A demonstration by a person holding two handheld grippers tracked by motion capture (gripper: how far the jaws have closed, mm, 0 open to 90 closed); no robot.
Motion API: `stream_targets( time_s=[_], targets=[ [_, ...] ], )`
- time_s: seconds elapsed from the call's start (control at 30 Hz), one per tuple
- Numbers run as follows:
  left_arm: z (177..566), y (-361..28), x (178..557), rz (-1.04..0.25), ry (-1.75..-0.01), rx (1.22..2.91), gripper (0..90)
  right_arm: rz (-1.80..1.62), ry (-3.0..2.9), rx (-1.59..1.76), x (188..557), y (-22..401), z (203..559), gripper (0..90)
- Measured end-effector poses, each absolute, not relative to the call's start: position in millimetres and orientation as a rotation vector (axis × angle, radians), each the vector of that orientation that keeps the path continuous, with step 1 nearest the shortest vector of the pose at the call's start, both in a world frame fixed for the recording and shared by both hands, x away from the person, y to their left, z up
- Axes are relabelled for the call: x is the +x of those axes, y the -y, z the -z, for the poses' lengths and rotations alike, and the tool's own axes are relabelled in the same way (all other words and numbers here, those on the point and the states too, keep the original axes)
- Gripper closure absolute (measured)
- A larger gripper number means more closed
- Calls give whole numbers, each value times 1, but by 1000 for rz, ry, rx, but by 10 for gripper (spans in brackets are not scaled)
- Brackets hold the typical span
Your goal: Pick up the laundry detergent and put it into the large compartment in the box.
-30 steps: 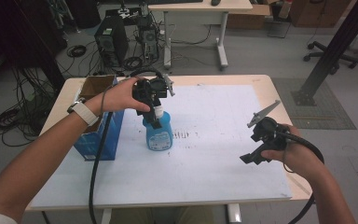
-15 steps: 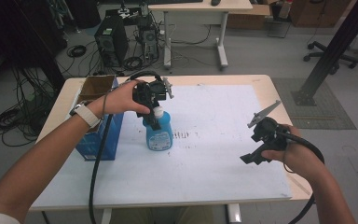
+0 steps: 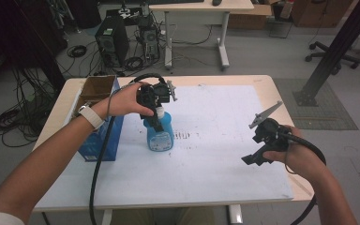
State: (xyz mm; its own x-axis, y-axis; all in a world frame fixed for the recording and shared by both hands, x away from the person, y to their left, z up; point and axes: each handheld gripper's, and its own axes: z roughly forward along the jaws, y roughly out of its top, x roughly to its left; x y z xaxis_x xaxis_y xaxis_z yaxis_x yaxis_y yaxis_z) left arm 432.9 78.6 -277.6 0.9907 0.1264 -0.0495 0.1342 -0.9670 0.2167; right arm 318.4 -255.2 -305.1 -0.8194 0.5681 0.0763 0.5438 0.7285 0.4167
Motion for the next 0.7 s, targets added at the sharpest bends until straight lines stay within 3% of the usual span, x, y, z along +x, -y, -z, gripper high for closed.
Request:
stream_targets(
  time_s=[0.37,0.7],
  targets=[
    [285,-77,434,69,-206,2920,99,-667,-2871,921,319,255,307,101],
    [288,-78,435,86,-196,2912,187,-666,-2870,929,319,256,307,101]
  ],
)
